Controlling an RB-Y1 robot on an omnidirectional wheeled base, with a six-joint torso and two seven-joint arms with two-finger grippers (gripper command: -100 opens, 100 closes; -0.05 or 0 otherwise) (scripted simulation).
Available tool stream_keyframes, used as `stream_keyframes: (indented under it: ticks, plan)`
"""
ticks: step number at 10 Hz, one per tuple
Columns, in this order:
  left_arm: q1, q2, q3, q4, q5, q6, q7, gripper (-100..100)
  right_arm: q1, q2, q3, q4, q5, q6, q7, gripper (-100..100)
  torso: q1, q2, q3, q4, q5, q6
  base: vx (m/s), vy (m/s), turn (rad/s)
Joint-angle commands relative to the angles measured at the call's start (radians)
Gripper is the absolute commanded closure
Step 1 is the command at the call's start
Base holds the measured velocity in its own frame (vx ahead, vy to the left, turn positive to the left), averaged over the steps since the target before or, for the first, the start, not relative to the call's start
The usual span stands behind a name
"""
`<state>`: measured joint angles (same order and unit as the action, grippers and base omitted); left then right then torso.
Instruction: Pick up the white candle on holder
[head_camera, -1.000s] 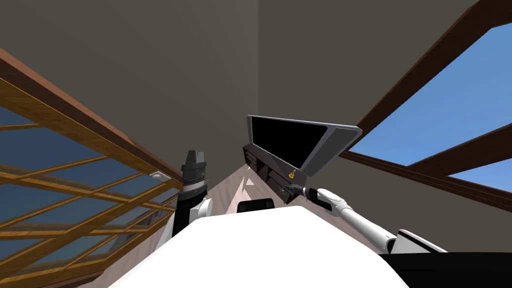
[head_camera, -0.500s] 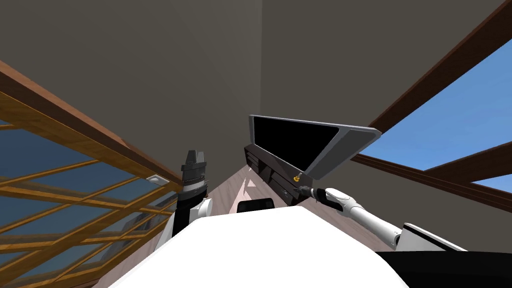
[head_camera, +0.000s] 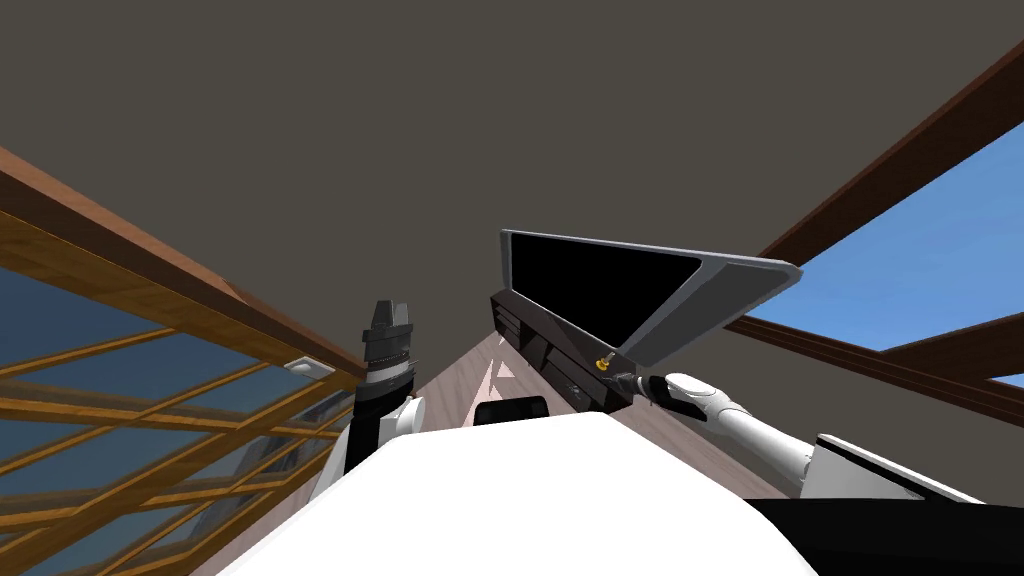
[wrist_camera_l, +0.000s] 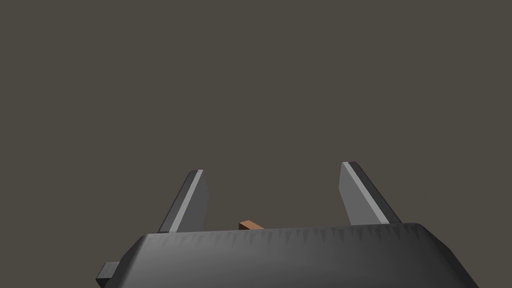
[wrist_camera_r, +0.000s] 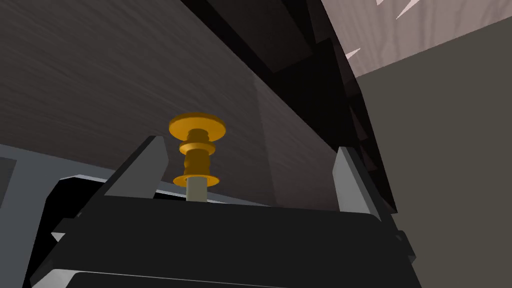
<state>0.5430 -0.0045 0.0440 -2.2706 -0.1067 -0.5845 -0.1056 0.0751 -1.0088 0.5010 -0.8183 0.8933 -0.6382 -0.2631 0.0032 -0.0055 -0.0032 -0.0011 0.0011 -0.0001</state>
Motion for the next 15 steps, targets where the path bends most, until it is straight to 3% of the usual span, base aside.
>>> stream_keyframes:
  ticks: [1, 6, 8, 9, 10, 12, 13, 14, 15]
  plan:
    - [0.000, 0.000, 0.000, 0.000, 0.000, 0.000, 0.000, 0, -0.014, -0.008, 0.003, 0.034, 0.005, -0.008, 0.000, -100, 0.000, 0.000, 0.000, 0.000, 0.000, 0.000, 0.073, 0.052, 0.001]
    - [0.000, 0.000, 0.000, 0.000, 0.000, 0.000, 0.000, 0, -0.053, -0.101, 0.025, 0.129, 0.029, -0.023, -0.021, -100, 0.001, 0.000, 0.000, 0.000, 0.000, 0.000, 0.102, 0.077, 0.009]
    - [0.000, 0.000, 0.000, 0.000, 0.000, 0.000, 0.000, 0, -0.045, -0.101, 0.025, 0.111, 0.029, -0.013, -0.028, -100, 0.001, 0.000, 0.000, 0.000, 0.000, 0.000, 0.055, 0.038, 0.005]
    - [0.000, 0.000, 0.000, 0.000, 0.000, 0.000, 0.000, 0, -0.046, -0.102, 0.025, 0.113, 0.029, -0.015, -0.027, 0, -0.002, 0.003, 0.001, 0.000, -0.001, 0.000, 0.007, 0.005, 0.001]
    - [0.000, 0.000, 0.000, 0.000, 0.000, 0.000, 0.000, 0, -0.048, -0.072, 0.029, 0.136, 0.022, 0.009, -0.025, -100, -0.003, 0.005, 0.003, 0.001, -0.001, 0.000, -0.022, -0.027, 0.208]
    - [0.000, 0.000, 0.000, 0.000, 0.000, 0.000, 0.000, 0, -0.051, -0.042, 0.034, 0.159, 0.015, 0.032, -0.022, -100, -0.010, 0.005, 0.003, 0.001, -0.007, -0.004, -0.052, -0.056, 0.146]
    - [0.000, 0.000, 0.000, 0.000, 0.000, 0.000, 0.000, 0, -0.055, -0.053, 0.031, 0.160, 0.018, 0.022, -0.021, -100, -0.014, 0.003, 0.001, -0.001, -0.011, -0.004, -0.025, -0.021, 0.027]
    - [0.000, 0.000, 0.000, 0.000, 0.000, 0.000, 0.000, 0, -0.056, -0.051, 0.031, 0.163, 0.017, 0.023, -0.020, 100, -0.014, 0.001, 0.000, -0.001, -0.011, -0.004, -0.006, -0.002, -0.005]
    - [0.000, 0.000, 0.000, 0.000, 0.000, 0.000, 0.000, 0, -0.056, -0.051, 0.031, 0.163, 0.017, 0.023, -0.020, 100, -0.014, -0.001, -0.001, -0.002, -0.011, -0.004, 0.000, 0.000, 0.000]
